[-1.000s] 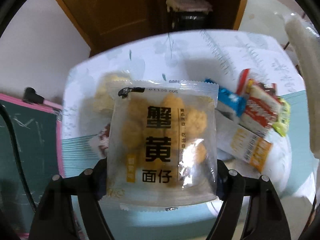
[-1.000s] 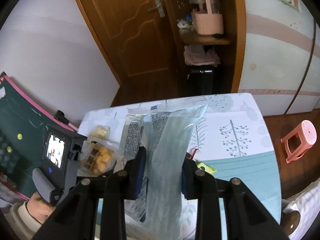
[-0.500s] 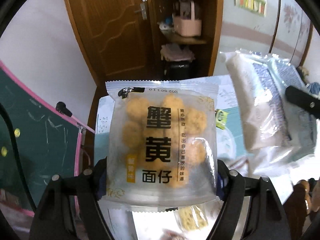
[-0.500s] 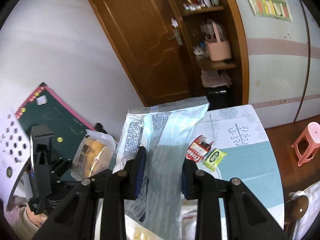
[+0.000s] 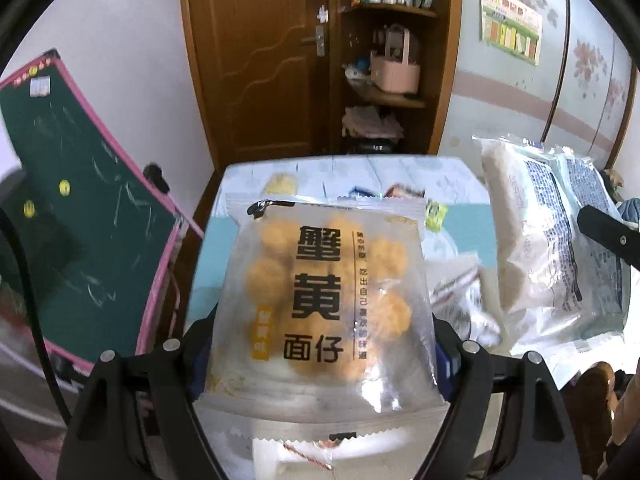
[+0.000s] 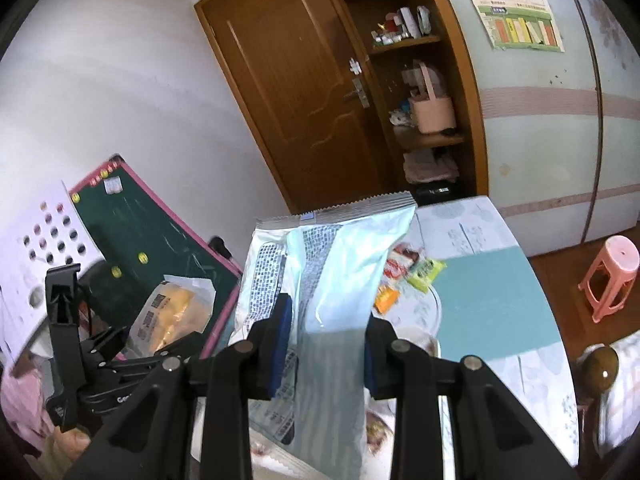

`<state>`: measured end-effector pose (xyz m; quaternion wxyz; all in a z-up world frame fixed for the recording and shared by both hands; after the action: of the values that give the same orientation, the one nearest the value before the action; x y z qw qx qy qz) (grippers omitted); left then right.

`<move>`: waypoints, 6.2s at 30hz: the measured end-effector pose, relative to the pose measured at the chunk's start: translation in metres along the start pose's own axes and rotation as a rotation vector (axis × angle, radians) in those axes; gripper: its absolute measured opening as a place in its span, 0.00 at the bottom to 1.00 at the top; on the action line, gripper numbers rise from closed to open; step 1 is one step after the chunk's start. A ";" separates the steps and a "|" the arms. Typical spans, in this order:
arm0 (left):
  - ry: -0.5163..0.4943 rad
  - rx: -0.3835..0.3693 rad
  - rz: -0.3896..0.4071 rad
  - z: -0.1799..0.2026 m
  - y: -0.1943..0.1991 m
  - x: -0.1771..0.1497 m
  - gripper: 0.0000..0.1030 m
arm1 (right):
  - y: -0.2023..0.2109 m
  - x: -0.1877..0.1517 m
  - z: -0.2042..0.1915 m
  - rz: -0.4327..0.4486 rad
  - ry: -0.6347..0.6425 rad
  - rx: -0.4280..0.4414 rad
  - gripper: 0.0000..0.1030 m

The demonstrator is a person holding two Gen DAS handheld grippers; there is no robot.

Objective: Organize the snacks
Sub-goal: 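Carry both packs over the white tray and release them inside, then move both grippers back over the snacks on the tablecloth, then grasp the brown chocolate pack with the left gripper while the right grasps the green pack, then lower both packs into the white tray and open both grippers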

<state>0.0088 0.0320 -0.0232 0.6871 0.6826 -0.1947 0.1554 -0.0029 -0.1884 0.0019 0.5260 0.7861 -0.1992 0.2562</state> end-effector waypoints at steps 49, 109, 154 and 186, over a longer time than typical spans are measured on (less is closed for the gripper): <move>-0.013 0.007 -0.186 0.031 -0.084 -0.042 0.88 | -0.098 -0.076 -0.006 -0.368 0.043 -0.082 0.71; 0.181 0.138 -0.510 -0.086 -0.330 0.220 0.96 | -0.320 0.138 0.165 -0.687 -0.305 -0.287 0.51; 0.040 -0.022 -0.255 -0.050 -0.098 0.176 0.32 | -0.137 0.114 0.078 -0.483 -0.138 -0.176 0.39; -0.096 -0.006 -0.049 0.033 -0.002 -0.013 0.33 | -0.022 -0.021 -0.037 -0.257 0.100 -0.157 0.40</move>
<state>-0.0036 -0.0007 -0.0317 0.6825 0.6918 -0.2112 0.1052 -0.0140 -0.1446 -0.0155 0.6237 0.7478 -0.0896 0.2092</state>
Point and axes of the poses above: each gripper's, at about its wrist camera, not at the fingertips, and y roughly against the way its jaws point, z to its right, x to its top, the point moved 1 cm from there along -y, roughly the way its jaws point, and after that the axes turned 13 degrees about -z, right-handed, at the moved point
